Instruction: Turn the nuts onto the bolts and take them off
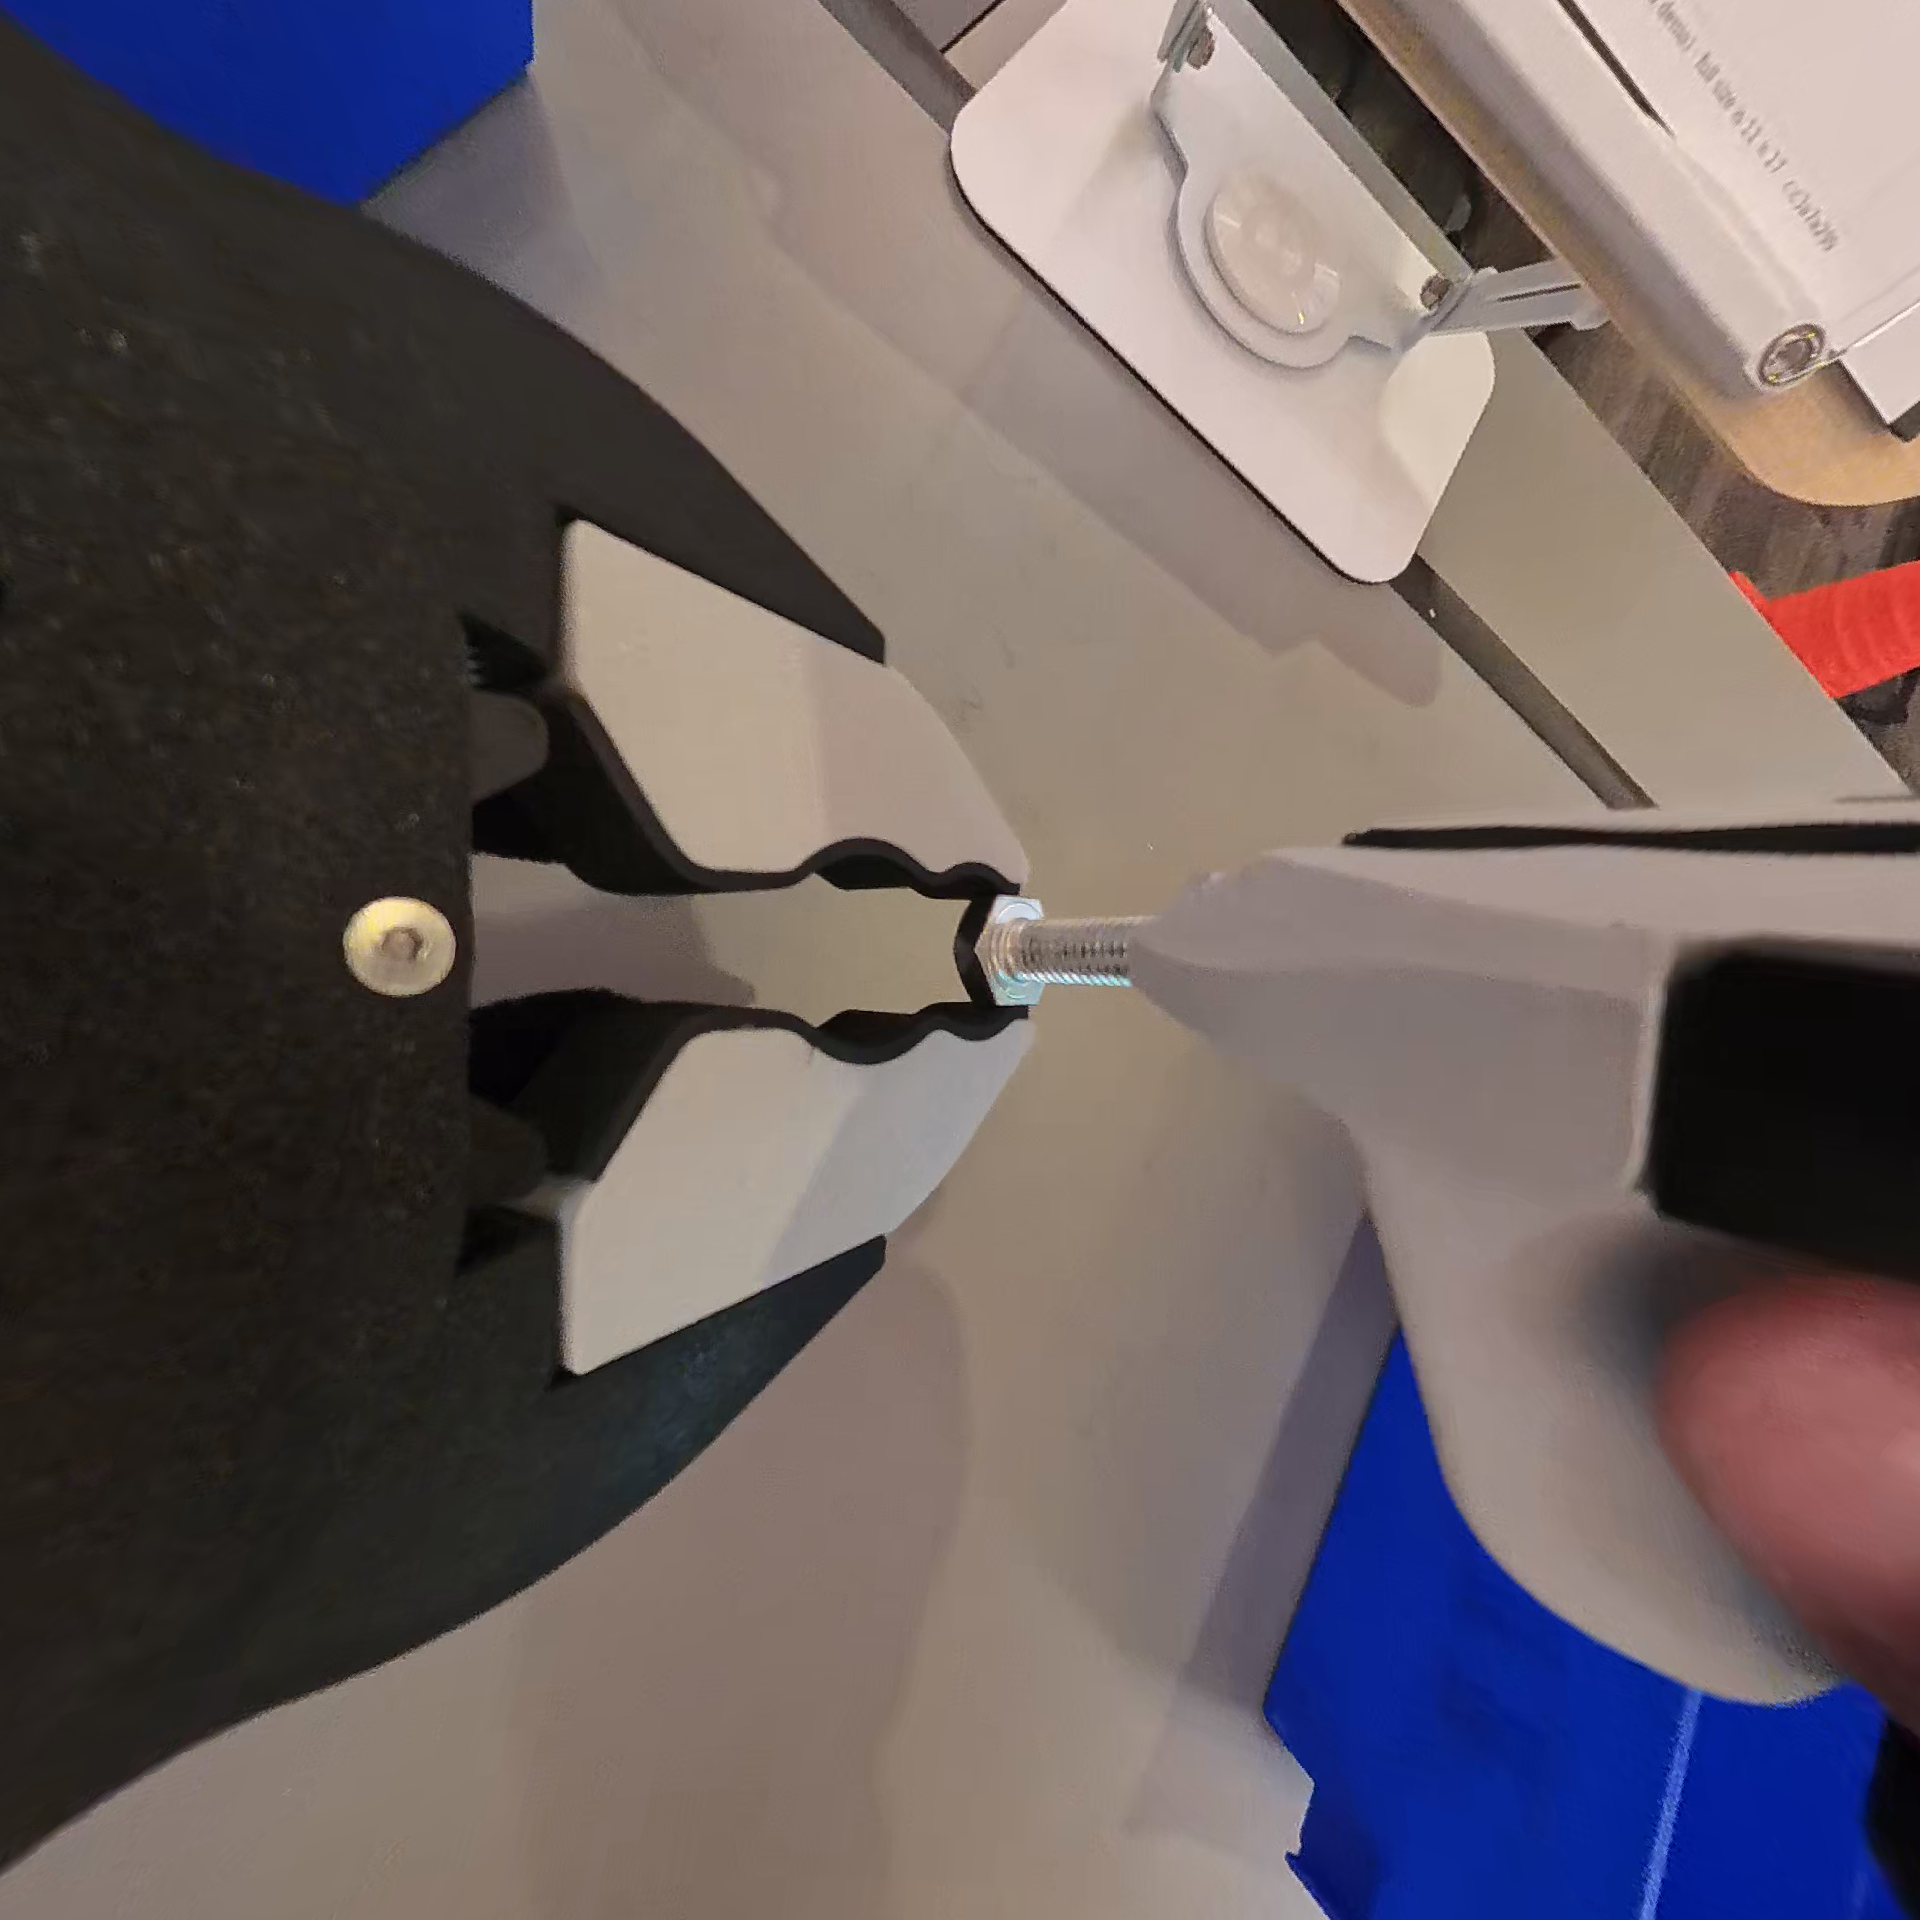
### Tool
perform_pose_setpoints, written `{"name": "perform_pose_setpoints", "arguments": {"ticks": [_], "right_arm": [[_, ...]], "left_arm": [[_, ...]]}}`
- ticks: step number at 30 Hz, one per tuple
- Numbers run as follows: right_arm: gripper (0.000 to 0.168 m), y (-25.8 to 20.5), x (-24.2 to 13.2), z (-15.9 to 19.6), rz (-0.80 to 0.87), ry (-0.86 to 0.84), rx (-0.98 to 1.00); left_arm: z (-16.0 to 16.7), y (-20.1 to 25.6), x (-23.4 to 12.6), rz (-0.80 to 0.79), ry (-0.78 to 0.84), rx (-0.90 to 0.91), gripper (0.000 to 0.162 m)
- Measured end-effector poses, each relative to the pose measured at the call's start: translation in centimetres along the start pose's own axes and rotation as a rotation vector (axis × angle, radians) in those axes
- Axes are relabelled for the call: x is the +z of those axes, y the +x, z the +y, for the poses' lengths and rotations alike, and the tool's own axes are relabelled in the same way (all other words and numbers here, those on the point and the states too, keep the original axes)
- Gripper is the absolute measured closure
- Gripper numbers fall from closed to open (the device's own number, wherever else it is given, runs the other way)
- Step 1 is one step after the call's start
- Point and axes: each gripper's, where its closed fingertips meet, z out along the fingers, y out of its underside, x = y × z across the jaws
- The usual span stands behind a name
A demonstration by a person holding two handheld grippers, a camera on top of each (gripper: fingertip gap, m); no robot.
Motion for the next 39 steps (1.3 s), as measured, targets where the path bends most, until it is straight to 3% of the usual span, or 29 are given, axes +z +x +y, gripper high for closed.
{"name": "perform_pose_setpoints", "arguments": {"ticks": [4,10,13,16,19,22,24,26,29,34,39], "right_arm": [[0.151,0.1,0.3,-0.1,-0.027,0.007,0.109],[0.15,-0.2,0.0,-0.4,-0.034,0.045,0.085],[0.135,-0.6,-0.7,-0.9,-0.051,0.088,0.037],[0.13,-1.0,-2.5,-2.0,-0.064,0.174,-0.046],[0.127,-1.8,-5.3,-3.3,-0.079,0.346,-0.212],[0.121,-3.5,-7.9,-3.4,-0.142,0.63,-0.328],[0.112,-5.4,-8.9,-2.6,-0.278,0.832,-0.318],[0.098,-7.1,-8.4,-1.3,-0.405,0.931,-0.292],[0.085,-9.2,-6.3,0.4,-0.465,0.972,-0.343],[0.085,-10.8,-4.2,1.1,-0.538,0.939,-0.41],[0.091,-10.9,-4.7,1.5,-0.576,0.956,-0.414]], "left_arm": [[0.3,-0.1,0.1,-0.005,-0.013,-0.008,0.144],[0.0,0.1,-0.3,0.043,0.011,-0.045,0.144],[-0.1,0.3,-0.7,0.09,0.037,-0.083,0.144],[-0.2,0.5,-1.2,0.135,0.073,-0.107,0.144],[-1.0,1.5,-2.3,0.251,0.169,-0.144,0.144],[-2.1,2.9,-4.5,0.406,0.295,-0.179,0.144],[-2.6,3.3,-5.6,0.489,0.342,-0.212,0.144],[-3.2,3.8,-6.8,0.564,0.403,-0.23,0.144],[-3.5,4.9,-7.9,0.669,0.428,-0.231,0.144],[-3.6,6.9,-8.1,0.757,0.416,-0.196,0.144],[-3.7,7.0,-8.0,0.749,0.411,-0.197,0.144]]}}
